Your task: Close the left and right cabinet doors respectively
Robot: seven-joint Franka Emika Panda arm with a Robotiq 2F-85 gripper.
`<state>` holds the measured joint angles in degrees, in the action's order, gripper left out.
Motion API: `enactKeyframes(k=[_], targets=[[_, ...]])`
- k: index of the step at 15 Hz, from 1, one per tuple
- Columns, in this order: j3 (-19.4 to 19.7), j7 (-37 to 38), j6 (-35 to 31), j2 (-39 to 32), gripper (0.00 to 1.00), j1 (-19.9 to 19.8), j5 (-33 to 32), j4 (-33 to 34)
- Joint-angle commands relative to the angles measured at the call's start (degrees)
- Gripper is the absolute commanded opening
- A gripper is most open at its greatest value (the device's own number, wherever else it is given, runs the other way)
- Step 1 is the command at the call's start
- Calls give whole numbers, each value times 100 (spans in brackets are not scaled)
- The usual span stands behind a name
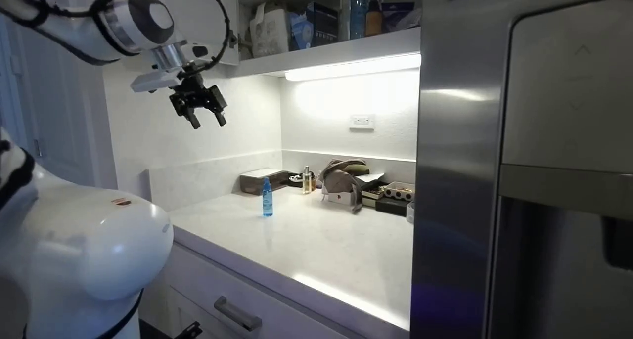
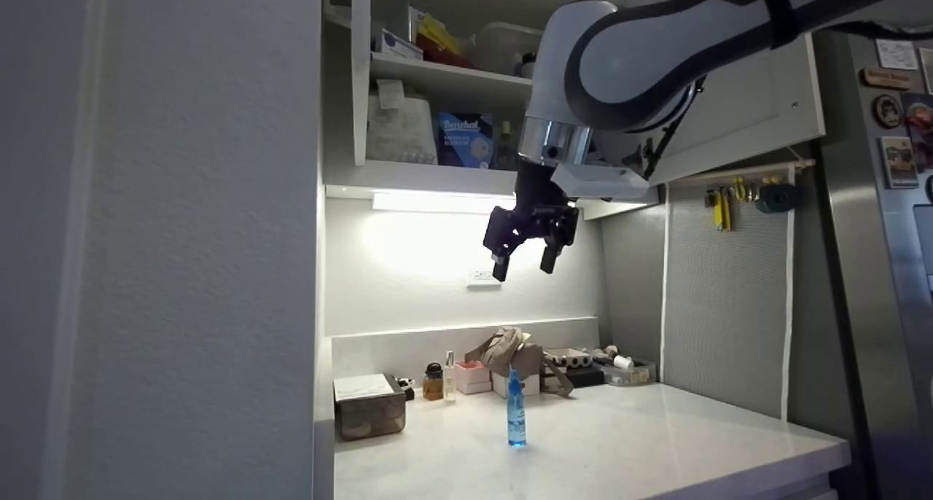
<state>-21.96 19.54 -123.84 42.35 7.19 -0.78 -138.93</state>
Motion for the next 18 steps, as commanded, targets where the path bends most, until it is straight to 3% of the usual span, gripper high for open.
enactKeyframes(k=[1, 8, 13, 18], targets=[[-434, 519, 277, 364, 100, -75, -427, 102], [-754, 796, 616, 1094, 100, -63, -738, 318], [-680, 585, 506, 1471, 100, 9, -632, 379], [-500, 81, 375, 1406, 100, 165, -584, 688]])
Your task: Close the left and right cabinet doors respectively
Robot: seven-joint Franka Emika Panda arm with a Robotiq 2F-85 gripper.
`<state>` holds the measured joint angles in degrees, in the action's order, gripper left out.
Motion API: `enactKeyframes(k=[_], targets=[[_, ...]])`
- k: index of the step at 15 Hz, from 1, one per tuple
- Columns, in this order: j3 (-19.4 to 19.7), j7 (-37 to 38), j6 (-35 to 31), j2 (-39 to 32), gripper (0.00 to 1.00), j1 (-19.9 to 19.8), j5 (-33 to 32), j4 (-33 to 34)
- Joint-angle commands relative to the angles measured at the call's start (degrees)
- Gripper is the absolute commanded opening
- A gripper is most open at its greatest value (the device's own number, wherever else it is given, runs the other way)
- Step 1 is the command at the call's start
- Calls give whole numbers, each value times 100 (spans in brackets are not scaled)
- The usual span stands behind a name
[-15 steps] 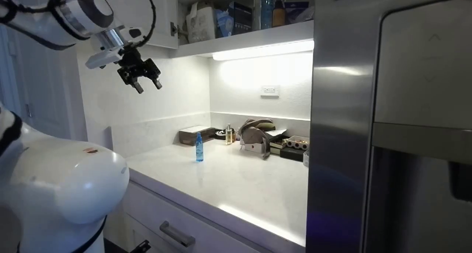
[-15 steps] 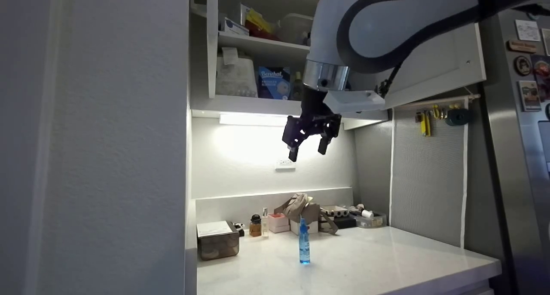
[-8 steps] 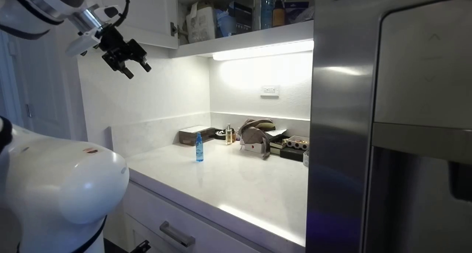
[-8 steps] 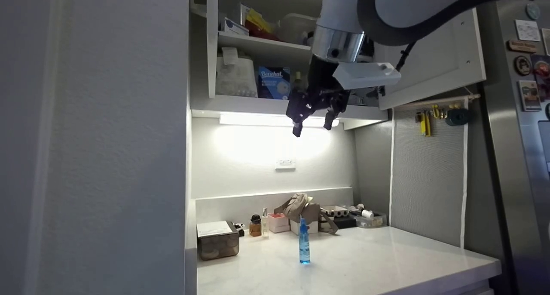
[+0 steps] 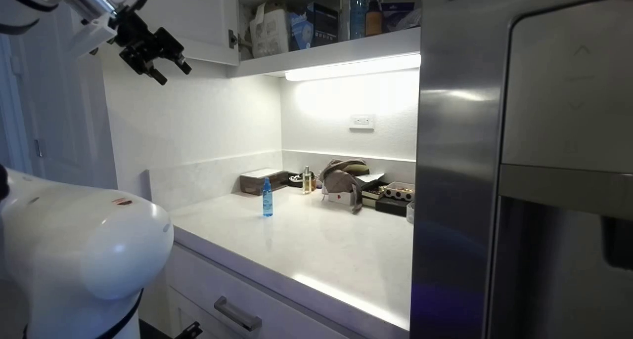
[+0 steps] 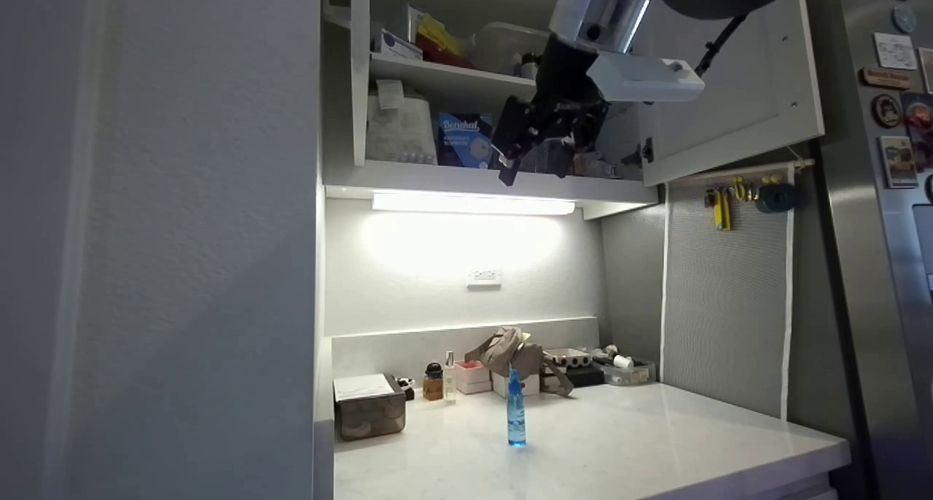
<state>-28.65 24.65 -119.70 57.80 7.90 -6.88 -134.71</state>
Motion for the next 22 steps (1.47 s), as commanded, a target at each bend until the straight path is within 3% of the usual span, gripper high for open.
enactKeyframes(k=[1, 8, 16, 22], targets=[[235, -590, -89, -184, 100, 124, 25, 330], [900, -1811, -195, -723, 100, 582, 452, 996], [955, -2159, 500, -1484, 100, 1011, 1161, 2252], [857, -2158, 710, -1676, 100, 1135, 1248, 2787]])
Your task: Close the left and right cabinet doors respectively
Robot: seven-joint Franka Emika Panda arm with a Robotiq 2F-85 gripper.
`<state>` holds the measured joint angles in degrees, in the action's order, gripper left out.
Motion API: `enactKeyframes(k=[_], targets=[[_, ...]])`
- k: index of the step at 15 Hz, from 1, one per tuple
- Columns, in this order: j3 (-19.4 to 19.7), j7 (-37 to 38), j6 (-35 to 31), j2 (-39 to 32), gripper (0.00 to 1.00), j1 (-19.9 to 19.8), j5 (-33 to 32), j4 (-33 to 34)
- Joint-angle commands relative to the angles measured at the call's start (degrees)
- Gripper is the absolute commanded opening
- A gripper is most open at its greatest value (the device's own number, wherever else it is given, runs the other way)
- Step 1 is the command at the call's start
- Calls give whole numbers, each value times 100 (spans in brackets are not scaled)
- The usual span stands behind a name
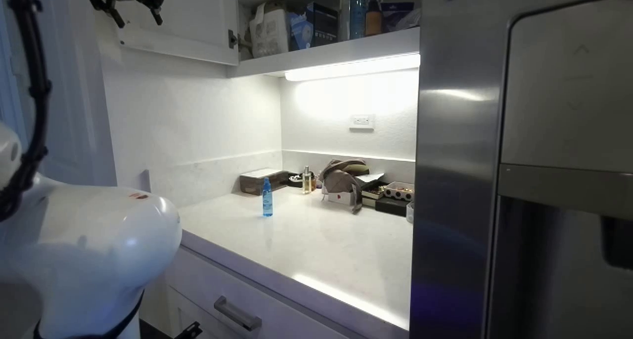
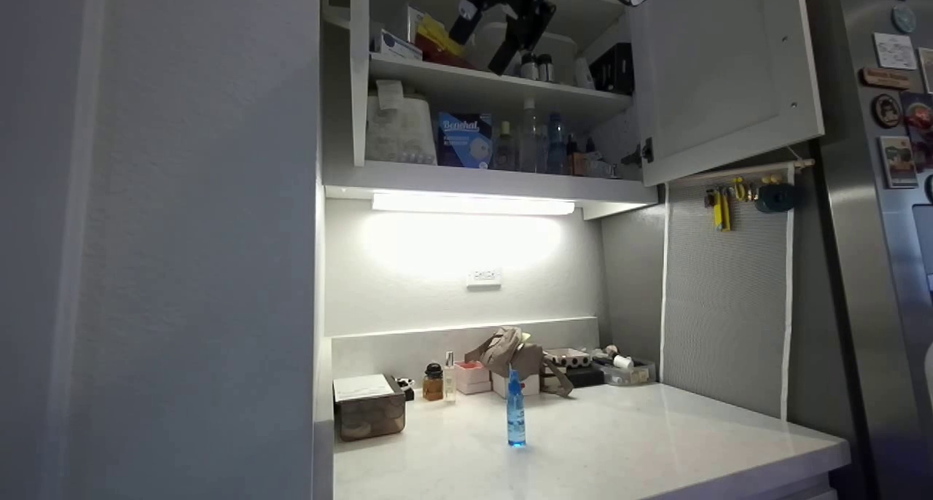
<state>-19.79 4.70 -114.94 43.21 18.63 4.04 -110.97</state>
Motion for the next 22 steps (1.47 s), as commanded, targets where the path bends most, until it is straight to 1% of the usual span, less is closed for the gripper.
enactKeyframes(k=[1, 5, 9, 15, 22], targets=[[-38, -186, 236, -242, 100, 106, 190, 460], [-1, -398, 153, -373, 100, 333, 484, 629], [25, -649, 50, -485, 100, 436, 660, 712], [9, -1046, -400, -815, 100, 496, 687, 733], [-44, -1185, -1075, -1313, 100, 588, 668, 747]])
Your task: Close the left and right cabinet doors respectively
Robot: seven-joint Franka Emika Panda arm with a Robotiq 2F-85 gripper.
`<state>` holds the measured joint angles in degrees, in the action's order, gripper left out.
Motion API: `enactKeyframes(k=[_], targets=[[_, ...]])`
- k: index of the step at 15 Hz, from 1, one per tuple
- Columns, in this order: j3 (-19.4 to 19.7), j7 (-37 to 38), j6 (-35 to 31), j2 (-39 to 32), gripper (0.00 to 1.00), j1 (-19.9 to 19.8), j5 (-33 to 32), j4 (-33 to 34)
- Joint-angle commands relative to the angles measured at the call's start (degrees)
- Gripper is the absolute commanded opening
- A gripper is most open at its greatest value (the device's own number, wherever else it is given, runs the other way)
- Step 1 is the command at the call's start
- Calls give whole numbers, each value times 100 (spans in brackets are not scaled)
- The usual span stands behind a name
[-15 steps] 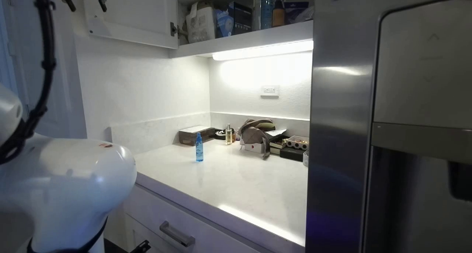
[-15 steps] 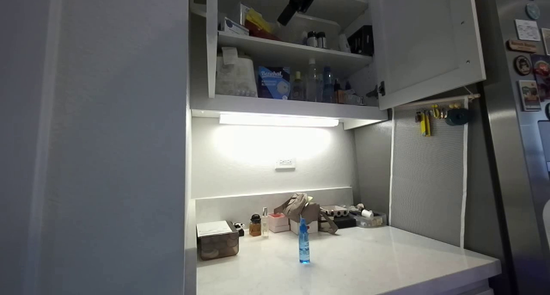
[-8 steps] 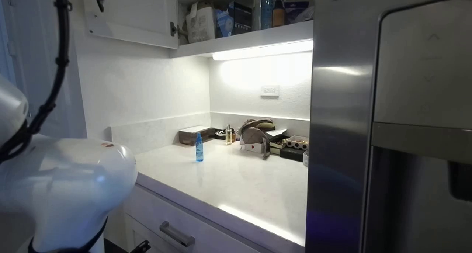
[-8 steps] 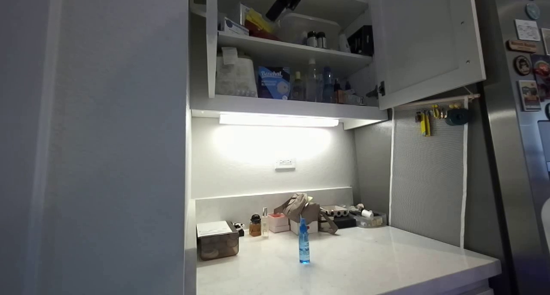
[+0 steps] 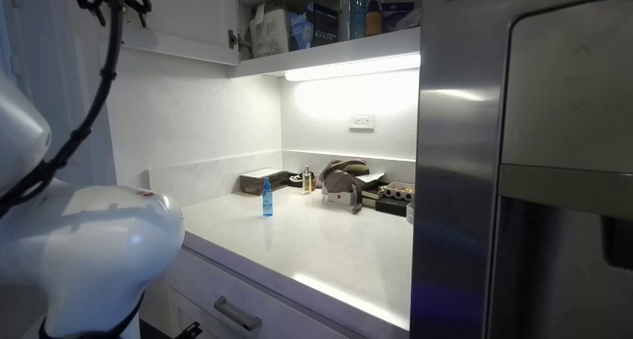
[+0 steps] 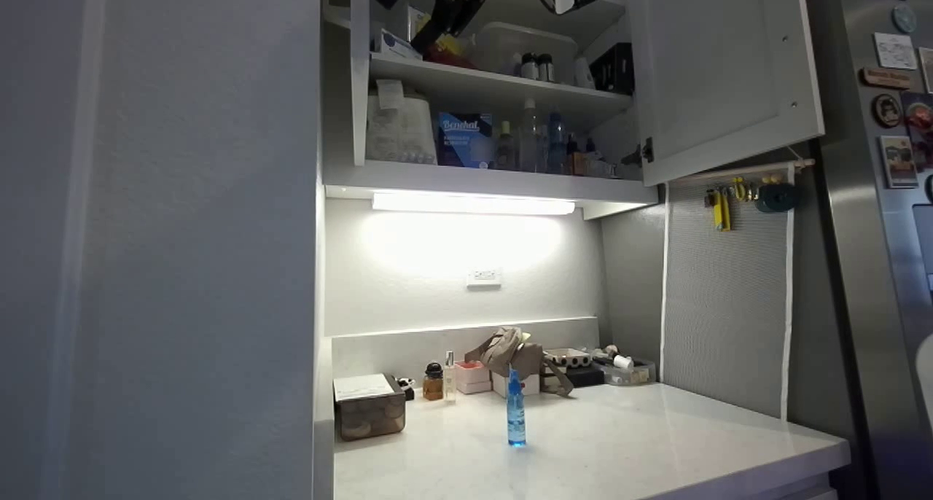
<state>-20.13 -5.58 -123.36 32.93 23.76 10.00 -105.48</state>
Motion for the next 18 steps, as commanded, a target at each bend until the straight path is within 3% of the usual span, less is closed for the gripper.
enactKeyframes(k=[1, 6, 12, 14, 15, 16, 18], targets=[[-18, -162, -313, -332, 100, 95, 60, 195], [-162, -53, -955, -335, 100, 72, -125, -3], [-540, 268, -2031, -50, 100, -181, -1059, -568], [-615, 460, -2171, 46, 85, -324, -1332, -682], [-667, 600, -2219, 94, 71, -423, -1471, -731], [-725, 747, -2255, 148, 68, -543, -1617, -774], [-818, 1041, -2283, 269, 53, -762, -1857, -855]])
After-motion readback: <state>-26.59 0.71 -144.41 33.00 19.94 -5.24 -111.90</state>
